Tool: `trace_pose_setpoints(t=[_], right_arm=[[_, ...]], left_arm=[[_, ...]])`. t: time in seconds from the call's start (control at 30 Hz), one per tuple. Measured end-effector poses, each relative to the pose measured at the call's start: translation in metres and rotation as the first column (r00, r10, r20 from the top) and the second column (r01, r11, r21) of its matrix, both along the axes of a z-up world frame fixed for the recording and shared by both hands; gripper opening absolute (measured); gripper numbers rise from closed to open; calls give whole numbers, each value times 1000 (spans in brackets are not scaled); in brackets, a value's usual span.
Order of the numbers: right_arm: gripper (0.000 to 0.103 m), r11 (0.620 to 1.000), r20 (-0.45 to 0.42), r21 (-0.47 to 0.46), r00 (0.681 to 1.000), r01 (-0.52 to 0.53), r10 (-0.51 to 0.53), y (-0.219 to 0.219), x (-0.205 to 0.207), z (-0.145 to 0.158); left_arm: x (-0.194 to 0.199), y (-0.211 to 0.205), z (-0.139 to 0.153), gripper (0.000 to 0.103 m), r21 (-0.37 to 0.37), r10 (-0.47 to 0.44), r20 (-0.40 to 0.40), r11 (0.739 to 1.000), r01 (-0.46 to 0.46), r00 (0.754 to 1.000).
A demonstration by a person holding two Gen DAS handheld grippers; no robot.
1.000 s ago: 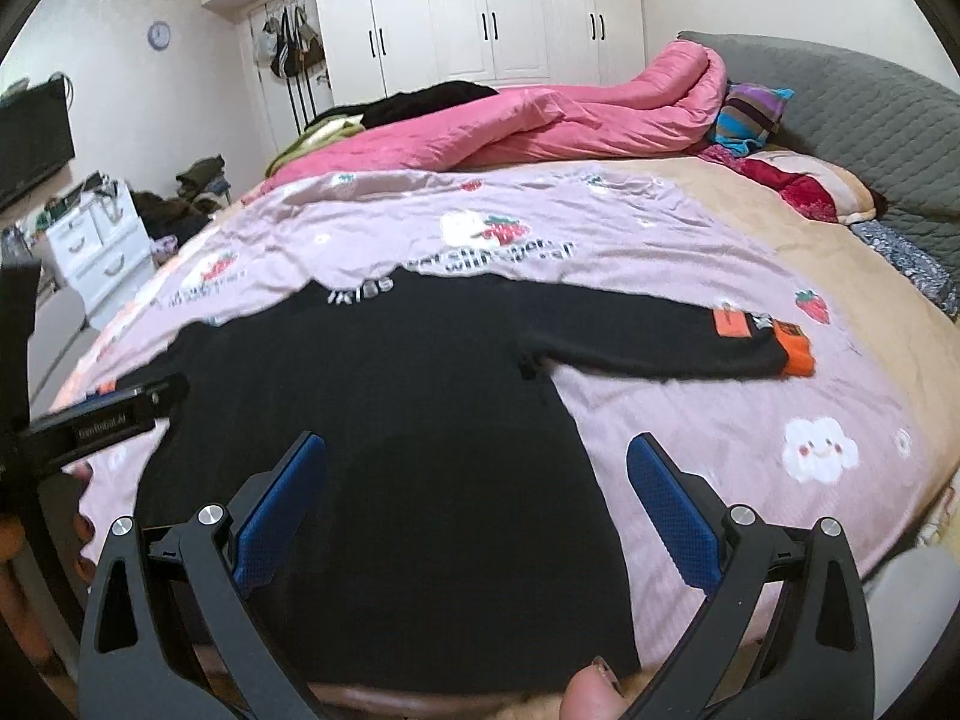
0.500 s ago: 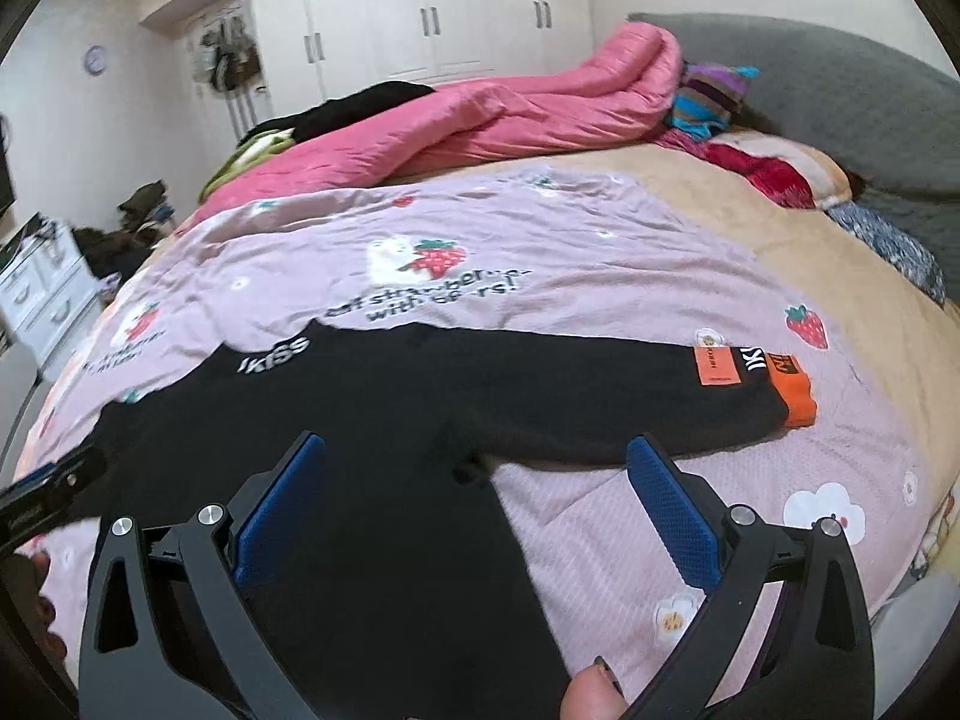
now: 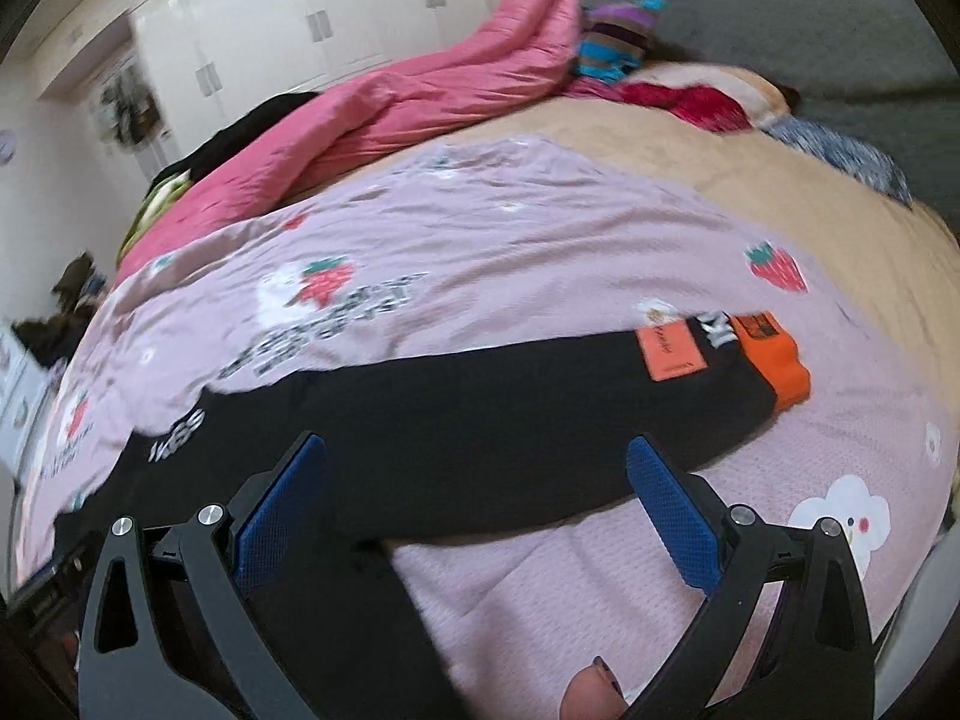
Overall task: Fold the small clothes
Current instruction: 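Reach the right tool to the orange sleeve cuff and grasp it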
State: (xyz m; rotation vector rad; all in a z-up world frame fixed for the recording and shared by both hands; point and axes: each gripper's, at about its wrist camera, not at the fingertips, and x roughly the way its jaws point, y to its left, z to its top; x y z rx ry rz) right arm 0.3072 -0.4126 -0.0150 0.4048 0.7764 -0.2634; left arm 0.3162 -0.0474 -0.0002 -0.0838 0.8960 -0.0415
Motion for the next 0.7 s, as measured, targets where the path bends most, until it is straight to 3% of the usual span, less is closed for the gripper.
trace_pose_setpoints(t=[0.2,0.4,0.6,0.7], right_arm=[[99,983,-30,84,986,166,-164,-47,-2,-24],[99,940,-91,93,943,329,-321,-85,-3,-46],[99,909,-120,69,908,411,-402,-103,9,-60],[99,897,-142,82,896,434,-421,-113,18,-70]], left_arm=[[16,-14,-15,95,-26,-74,-4,997,74,997],[34,-24,-28,95,-22,-112,-18,994,111,994],[40,-36,-31,95,-62,-148,19,987,149,989],[41,-42,-36,95,-32,-162,19,986,162,987]])
